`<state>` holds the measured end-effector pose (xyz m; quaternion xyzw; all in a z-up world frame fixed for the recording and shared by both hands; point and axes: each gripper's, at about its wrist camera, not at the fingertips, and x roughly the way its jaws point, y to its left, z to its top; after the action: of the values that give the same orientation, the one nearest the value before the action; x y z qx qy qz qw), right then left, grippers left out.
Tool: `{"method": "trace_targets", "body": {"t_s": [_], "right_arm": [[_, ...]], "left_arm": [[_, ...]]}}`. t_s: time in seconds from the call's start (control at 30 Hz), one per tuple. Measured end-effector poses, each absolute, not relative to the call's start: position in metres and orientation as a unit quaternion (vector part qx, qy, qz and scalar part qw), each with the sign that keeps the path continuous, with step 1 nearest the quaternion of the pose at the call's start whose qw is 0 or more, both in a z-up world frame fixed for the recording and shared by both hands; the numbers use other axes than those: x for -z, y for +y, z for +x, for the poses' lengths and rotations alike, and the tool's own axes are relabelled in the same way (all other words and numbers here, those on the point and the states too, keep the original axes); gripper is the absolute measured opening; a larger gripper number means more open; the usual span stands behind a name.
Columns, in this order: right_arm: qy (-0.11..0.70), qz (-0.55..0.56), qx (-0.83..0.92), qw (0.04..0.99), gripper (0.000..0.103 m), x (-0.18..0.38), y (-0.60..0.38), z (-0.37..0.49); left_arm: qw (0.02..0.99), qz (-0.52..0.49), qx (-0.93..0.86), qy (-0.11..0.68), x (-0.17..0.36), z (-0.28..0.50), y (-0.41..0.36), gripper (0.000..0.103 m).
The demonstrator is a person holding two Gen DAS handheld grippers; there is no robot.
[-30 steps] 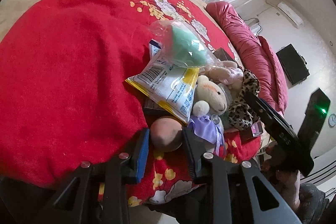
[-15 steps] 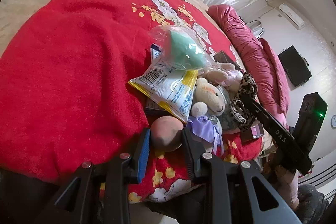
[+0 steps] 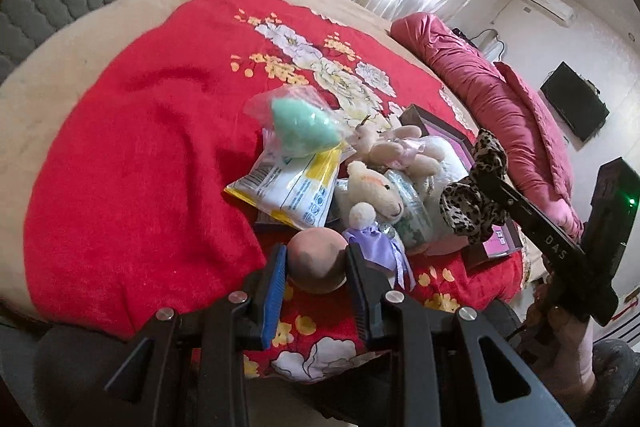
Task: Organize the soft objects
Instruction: 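Grasp the pink makeup sponge with the left tool while the right tool grasps the leopard-print scrunchie, then carry the sponge with the left tool while the right tool carries the scrunchie toward the pink book tray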
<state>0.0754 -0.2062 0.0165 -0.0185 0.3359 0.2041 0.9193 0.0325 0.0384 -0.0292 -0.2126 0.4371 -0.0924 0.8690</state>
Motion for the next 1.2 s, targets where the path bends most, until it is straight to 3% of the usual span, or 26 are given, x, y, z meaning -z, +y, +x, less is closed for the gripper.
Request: {"method": "trace_targets", "body": {"t_s": [0.77, 1.2], "right_arm": [[0.299, 0.017, -0.189, 0.935, 0.018, -0.038, -0.251, 0.056], [0.259, 0.033, -0.137, 0.955, 0.018, -0.055, -0.3, 0.05]], "left_arm": [[0.898, -0.159, 0.056, 0.407, -0.015, 0.024, 0.009, 0.03], [0.897, -0.117, 0.129, 0.407, -0.044, 0.068, -0.092, 0.03]]}}
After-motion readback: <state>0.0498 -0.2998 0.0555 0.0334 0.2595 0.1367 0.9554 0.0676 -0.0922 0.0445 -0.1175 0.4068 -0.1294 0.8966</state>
